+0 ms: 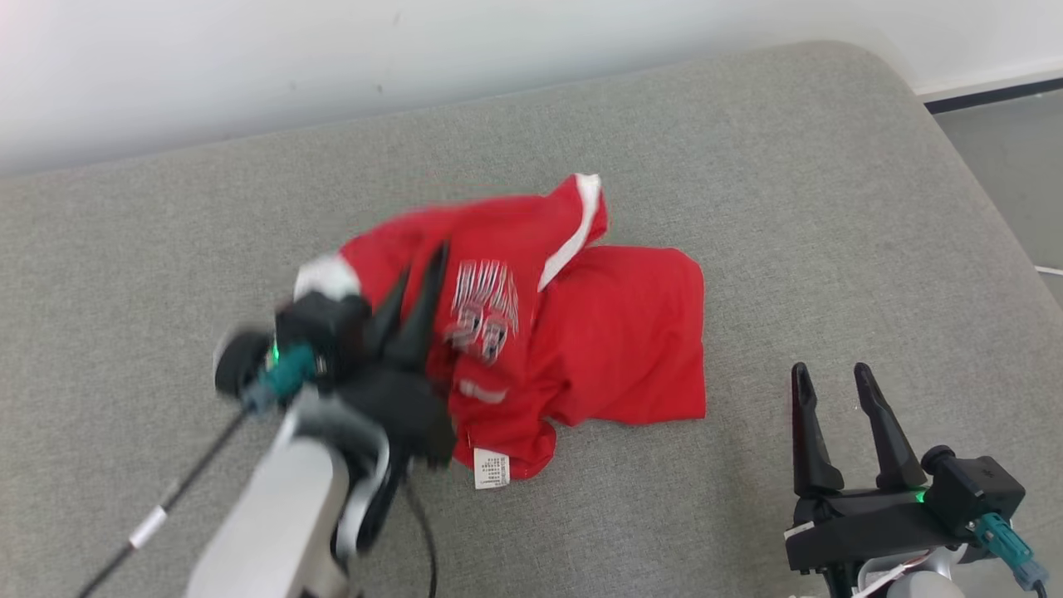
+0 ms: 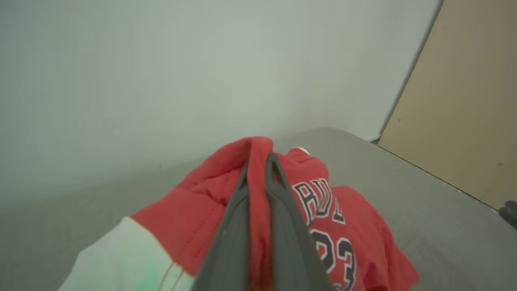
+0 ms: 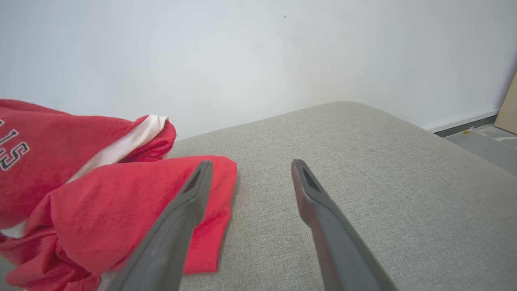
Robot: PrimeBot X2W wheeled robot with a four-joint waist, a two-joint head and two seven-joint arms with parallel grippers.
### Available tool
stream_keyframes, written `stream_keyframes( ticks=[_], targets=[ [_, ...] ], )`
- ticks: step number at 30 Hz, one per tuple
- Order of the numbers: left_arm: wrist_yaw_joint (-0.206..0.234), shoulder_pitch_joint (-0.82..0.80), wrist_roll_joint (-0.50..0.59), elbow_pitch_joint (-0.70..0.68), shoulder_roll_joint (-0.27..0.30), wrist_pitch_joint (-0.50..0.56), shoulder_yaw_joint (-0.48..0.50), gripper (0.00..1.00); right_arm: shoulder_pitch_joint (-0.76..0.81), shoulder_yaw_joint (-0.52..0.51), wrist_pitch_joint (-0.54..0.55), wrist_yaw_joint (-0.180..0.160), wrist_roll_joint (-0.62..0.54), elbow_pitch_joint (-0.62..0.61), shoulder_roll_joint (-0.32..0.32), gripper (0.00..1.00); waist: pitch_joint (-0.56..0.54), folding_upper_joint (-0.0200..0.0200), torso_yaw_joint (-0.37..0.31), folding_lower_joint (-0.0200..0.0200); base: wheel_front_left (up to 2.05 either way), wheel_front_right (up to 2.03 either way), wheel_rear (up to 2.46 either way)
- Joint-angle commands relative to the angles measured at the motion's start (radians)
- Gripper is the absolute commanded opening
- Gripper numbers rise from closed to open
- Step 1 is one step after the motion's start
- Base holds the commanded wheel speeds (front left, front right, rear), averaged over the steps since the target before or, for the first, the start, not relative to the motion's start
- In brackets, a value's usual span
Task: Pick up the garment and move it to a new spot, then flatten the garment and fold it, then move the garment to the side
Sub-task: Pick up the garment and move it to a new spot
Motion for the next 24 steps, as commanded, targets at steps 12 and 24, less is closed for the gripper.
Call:
stream_keyframes(
  ticks=[12,24],
  targets=[
    [-0.009,0.079,0.023,0.160,-0.028,-0.133,-0.045,1.00,-0.003,0.003,-0.001,-0.002,-0.010,0.014,0.001,1.00,-0.016,0.0000,0.019,0.0000,0.00,0.00,0.00],
    [0.069,0.174,0.053,-0.026,0.049,-0.235,0.094,1.00,0.055,-0.023,-0.001,-0.002,-0.039,-0.011,0.001,1.00,-0.107,0.0000,0.112,0.0000,0.00,0.00,0.00]
  ],
)
